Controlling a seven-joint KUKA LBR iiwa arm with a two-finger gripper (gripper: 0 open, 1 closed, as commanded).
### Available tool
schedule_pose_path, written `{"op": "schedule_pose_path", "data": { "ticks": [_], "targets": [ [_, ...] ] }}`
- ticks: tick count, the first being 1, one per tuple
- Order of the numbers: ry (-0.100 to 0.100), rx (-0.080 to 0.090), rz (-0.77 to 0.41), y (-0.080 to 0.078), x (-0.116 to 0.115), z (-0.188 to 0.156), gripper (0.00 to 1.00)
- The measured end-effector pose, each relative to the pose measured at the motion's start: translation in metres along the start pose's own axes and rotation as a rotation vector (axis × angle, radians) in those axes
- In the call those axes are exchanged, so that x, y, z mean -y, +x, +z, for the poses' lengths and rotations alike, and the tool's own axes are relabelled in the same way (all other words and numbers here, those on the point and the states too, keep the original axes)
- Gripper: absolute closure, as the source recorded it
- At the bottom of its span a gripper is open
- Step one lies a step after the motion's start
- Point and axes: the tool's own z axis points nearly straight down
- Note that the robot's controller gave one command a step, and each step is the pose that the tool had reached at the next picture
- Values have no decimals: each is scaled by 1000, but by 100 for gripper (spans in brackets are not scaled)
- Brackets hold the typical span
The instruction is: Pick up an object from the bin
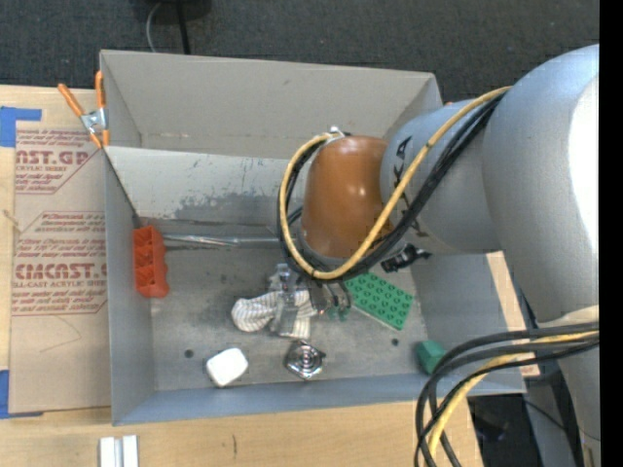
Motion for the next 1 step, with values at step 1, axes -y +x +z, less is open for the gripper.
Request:
{"op": "schedule_pose_path", "data": {
  "ticks": [1],
  "targets": [
    [-1, 6, 0, -2, 0, -24, 100]
  ]
}}
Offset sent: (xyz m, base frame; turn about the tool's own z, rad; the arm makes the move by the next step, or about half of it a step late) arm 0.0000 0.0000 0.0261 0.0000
